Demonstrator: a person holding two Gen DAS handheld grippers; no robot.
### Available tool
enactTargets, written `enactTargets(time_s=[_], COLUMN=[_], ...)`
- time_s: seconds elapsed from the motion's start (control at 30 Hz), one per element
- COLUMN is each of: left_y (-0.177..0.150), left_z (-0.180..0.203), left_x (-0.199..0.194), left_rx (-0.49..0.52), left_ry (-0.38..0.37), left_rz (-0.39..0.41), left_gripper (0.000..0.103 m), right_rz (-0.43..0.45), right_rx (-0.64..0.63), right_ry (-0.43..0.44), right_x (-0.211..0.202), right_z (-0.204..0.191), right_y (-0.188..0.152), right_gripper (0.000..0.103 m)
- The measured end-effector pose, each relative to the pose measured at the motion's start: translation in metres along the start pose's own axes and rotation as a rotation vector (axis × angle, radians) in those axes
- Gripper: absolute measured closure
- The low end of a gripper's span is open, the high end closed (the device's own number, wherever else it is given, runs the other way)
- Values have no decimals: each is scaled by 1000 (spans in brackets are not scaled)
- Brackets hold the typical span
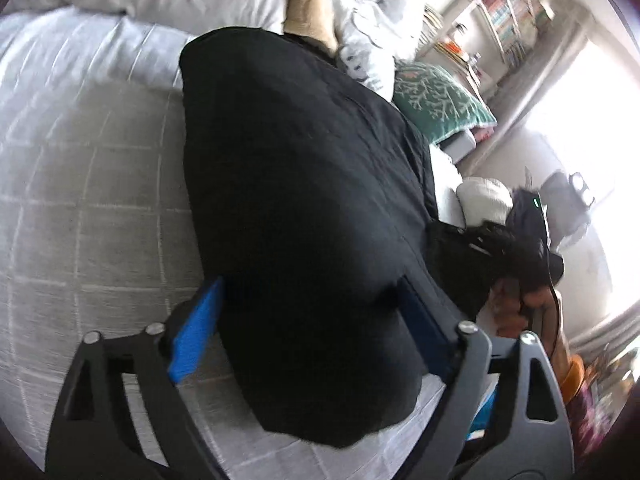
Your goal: Fold large clothes
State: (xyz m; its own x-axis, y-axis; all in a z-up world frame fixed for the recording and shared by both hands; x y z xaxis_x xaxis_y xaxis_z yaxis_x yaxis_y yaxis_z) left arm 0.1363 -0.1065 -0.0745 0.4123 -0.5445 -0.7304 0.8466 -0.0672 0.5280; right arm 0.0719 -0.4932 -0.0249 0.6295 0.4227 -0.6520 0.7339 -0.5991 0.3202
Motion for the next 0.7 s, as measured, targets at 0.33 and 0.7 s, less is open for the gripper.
enactTargets(time_s=[0.33, 0.7], left_y=[14, -4], left_z=[-48, -49], left_x=[46, 44], left_rx=[-289, -362], left_ry=[-184, -189], left_rz=[-123, -84], left_gripper=[8, 23], right_rz=[-64, -109], right_rx=[2, 39], right_ry=[-33, -2], right_x=[-9, 3], right_z=[-23, -9], right_y=[-2, -5], right_gripper=[41, 42])
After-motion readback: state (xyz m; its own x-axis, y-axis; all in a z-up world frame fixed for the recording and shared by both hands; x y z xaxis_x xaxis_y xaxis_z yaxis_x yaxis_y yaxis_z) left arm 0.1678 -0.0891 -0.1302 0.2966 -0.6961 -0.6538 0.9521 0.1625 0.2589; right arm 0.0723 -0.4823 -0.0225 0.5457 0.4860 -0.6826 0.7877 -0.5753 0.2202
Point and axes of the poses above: each gripper's, at about its wrist camera, not at the fingertips, and x roughly the way its jaws point, z to its right, y to its top, the point moved 1 cm from there along x, roughly the way its jaws point, and after that the axes turned 11 degrees about y, right-handed, at the moved point
